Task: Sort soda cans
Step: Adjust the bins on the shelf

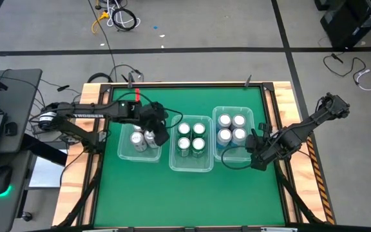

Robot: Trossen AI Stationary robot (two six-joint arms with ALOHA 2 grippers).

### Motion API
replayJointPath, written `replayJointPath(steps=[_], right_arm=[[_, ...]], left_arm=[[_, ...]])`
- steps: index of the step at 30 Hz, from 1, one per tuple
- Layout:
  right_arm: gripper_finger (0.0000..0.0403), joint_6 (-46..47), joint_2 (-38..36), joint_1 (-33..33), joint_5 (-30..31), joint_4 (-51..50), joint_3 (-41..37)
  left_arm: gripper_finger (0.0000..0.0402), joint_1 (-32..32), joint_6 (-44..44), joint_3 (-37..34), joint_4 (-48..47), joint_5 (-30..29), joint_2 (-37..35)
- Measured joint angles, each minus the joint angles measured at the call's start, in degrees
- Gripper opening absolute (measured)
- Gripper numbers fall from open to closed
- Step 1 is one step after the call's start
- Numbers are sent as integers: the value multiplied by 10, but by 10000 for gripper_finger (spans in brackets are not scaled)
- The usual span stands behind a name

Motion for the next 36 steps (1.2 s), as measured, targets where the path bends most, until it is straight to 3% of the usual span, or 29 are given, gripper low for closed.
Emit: replayJointPath(steps=[4,9,13,18,36], right_arm=[[0,-2,0,0,0,6,0],[0,-2,0,0,0,9,0],[0,-2,0,0,0,9,1],[0,-2,0,0,2,11,1],[0,-27,0,0,3,45,13]], left_arm=[[0,-1,9,17,-4,24,-2],[0,-17,-25,62,-166,-21,-28],[0,-31,-79,43,-223,12,-34],[0,-58,-99,-5,-144,97,-30],[0,-68,-45,-37,-3,145,42]])
